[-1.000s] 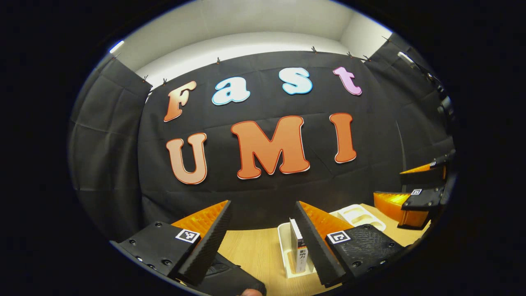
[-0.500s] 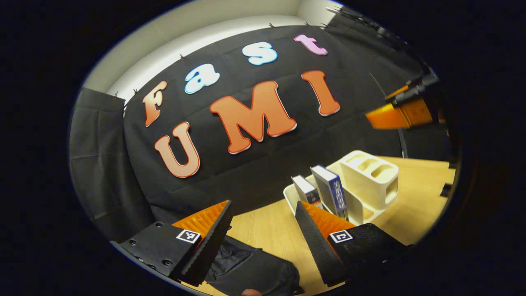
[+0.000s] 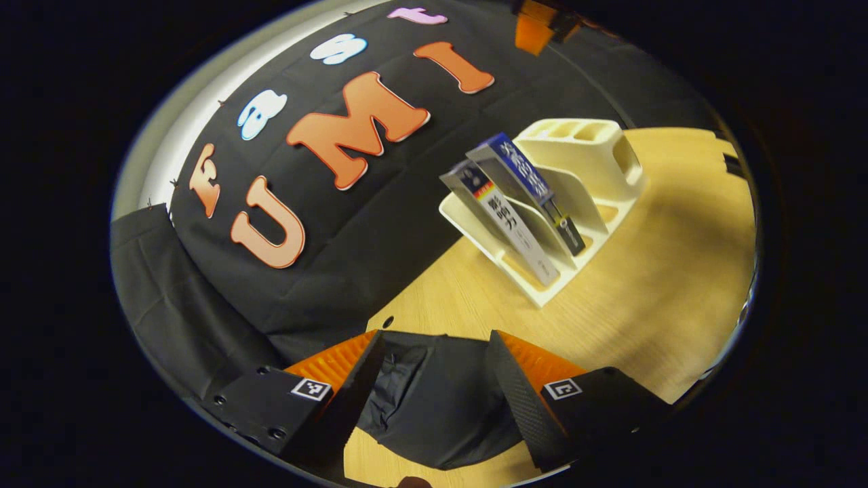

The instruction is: Open the schoolbag, grab two books from the bookshelf and put them into the schoolbag.

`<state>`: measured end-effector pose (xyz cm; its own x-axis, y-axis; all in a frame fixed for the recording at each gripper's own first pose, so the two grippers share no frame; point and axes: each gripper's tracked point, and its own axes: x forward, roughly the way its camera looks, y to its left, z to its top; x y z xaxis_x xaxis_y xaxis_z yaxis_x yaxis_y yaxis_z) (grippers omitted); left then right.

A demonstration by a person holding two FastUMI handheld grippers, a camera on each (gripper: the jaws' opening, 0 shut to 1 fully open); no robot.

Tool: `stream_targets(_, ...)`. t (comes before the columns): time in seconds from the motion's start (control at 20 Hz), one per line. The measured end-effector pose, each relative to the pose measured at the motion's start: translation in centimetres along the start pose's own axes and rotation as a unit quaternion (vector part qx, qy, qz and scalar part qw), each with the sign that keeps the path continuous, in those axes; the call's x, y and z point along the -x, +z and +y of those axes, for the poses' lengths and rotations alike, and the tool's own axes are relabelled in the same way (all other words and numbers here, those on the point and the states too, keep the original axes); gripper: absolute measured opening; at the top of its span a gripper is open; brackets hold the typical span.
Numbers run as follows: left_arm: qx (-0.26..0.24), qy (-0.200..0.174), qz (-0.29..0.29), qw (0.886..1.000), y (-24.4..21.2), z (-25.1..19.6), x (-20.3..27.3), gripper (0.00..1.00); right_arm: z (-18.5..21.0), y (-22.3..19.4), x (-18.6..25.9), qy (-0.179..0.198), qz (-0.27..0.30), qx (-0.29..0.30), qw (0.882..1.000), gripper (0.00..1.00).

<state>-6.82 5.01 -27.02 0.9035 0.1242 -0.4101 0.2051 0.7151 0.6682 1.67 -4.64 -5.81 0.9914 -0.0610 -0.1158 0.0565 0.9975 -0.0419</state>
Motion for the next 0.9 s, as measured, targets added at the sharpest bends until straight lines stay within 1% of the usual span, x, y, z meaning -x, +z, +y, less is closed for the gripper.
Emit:
stream_targets(0.2,-0.038,-0.014,0.047,0.998,-4.5,-2.6,-0.3,0.98,-0.2,-0.3,-0.2,0.002,0.001,0.002,1.0,0.98)
stream_targets(0.35,-0.06,-0.01,0.086,0.994,-7.4,-2.8,-1.3,0.98,-0.4,-0.4,-0.3,0.005,0.002,0.002,1.0,0.98)
stream_targets(0.45,-0.066,-0.003,0.109,0.992,-8.8,-2.4,-1.8,0.98,-0.6,-0.5,-0.3,0.006,0.003,0.002,1.0,0.98)
stream_targets(0.65,-0.088,0.013,0.128,0.988,-9.7,-1.8,-2.7,0.97,-1.2,-0.4,-0.5,0.008,0.0,-0.002,1.0,0.98)
stream_targets(0.75,-0.096,0.006,0.135,0.986,-10.1,-2.3,-3.0,0.97,-1.6,-0.4,-0.6,0.008,-0.001,-0.001,1.0,0.98)
stream_targets(0.9,-0.12,0.024,0.134,0.983,-9.7,-2.0,-3.3,0.96,-2.3,-0.4,-0.6,0.009,-0.004,-0.002,1.0,0.98)
